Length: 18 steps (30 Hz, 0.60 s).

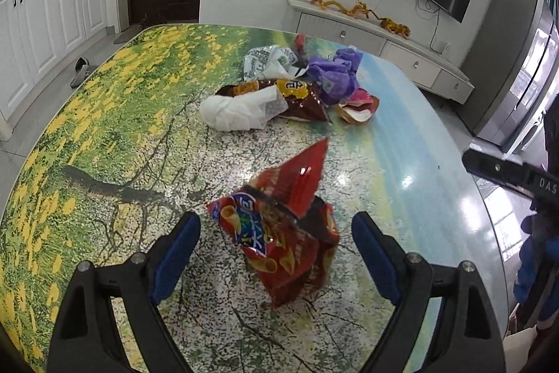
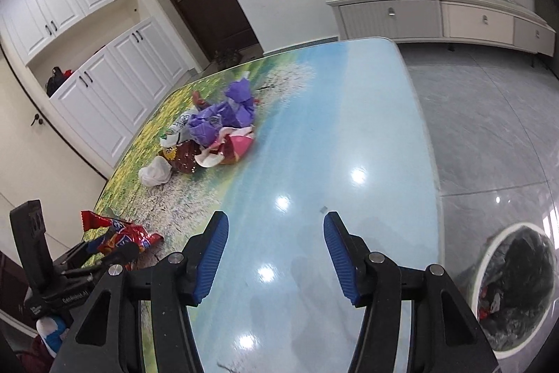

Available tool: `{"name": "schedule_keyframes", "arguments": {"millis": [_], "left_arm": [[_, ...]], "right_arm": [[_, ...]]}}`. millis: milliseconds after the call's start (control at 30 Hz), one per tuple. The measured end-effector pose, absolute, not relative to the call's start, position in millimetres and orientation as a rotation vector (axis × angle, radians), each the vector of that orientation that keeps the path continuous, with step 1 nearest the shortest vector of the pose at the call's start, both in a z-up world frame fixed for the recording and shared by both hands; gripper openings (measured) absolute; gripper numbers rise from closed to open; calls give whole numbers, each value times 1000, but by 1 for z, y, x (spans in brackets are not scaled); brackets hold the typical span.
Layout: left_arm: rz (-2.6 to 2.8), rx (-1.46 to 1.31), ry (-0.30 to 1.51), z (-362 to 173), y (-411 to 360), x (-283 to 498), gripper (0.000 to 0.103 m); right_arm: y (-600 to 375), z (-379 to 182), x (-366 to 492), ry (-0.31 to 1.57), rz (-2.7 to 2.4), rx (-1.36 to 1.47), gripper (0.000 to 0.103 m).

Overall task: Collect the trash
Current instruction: 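Grasp the red snack bag with the left tool while the right tool grasps the pink-white wrapper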

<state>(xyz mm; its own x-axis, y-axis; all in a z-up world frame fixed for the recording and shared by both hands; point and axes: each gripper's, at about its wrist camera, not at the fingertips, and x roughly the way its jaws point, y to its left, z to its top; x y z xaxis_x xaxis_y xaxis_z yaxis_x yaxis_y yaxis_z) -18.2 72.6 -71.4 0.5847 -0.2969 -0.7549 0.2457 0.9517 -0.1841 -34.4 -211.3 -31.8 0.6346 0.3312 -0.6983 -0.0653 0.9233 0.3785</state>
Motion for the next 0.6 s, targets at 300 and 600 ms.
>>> {"name": "schedule_keyframes", "arguments": {"millis": [300,600], "left_arm": [[-352,-88,902,-76,75,-9,75],[-374,-98,892,-77,76,-6,70]], "right_arm": [[-173,-36,17,864,320,303,55],[-156,-45,60,874,322,372,55]]}}
